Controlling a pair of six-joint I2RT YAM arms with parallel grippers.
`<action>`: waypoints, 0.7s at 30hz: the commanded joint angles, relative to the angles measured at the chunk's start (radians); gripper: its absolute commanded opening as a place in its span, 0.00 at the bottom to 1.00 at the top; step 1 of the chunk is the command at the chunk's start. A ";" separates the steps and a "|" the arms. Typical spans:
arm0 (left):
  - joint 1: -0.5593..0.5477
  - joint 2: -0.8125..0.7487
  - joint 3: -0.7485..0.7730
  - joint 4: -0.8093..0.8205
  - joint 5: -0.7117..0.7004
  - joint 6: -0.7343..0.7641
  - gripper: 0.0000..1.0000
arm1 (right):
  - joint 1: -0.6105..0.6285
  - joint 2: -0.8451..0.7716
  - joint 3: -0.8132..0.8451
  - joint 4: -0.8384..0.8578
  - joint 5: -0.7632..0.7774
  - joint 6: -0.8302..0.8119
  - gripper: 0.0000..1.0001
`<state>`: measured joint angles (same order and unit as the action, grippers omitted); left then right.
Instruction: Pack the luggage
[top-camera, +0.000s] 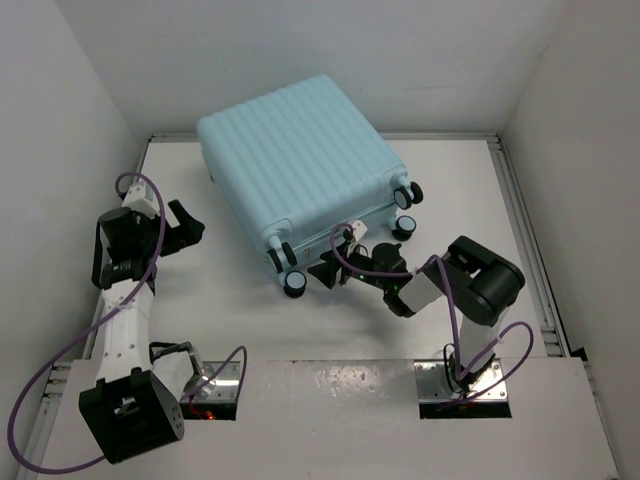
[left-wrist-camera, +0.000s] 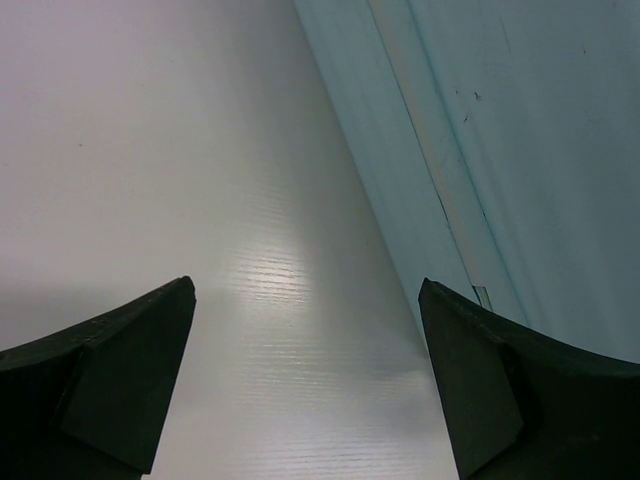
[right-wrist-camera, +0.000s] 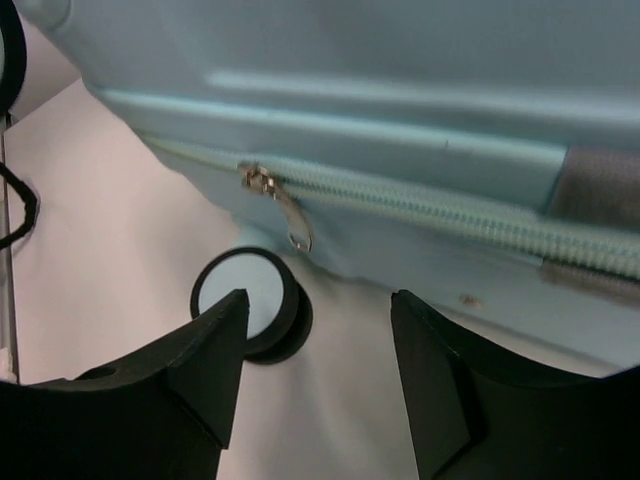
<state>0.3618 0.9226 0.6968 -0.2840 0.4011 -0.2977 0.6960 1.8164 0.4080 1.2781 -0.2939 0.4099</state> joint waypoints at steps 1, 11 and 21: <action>0.014 0.007 0.041 0.019 0.030 -0.008 0.99 | -0.003 0.011 0.057 0.345 0.009 -0.010 0.59; 0.014 0.016 0.032 0.019 0.030 -0.008 0.99 | 0.023 0.040 0.133 0.345 0.019 -0.022 0.59; 0.014 0.016 0.023 0.019 0.039 -0.008 0.99 | 0.036 0.000 0.152 0.343 0.039 -0.016 0.52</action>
<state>0.3618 0.9436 0.6983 -0.2844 0.4206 -0.2989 0.7330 1.8599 0.5018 1.2469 -0.2913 0.4068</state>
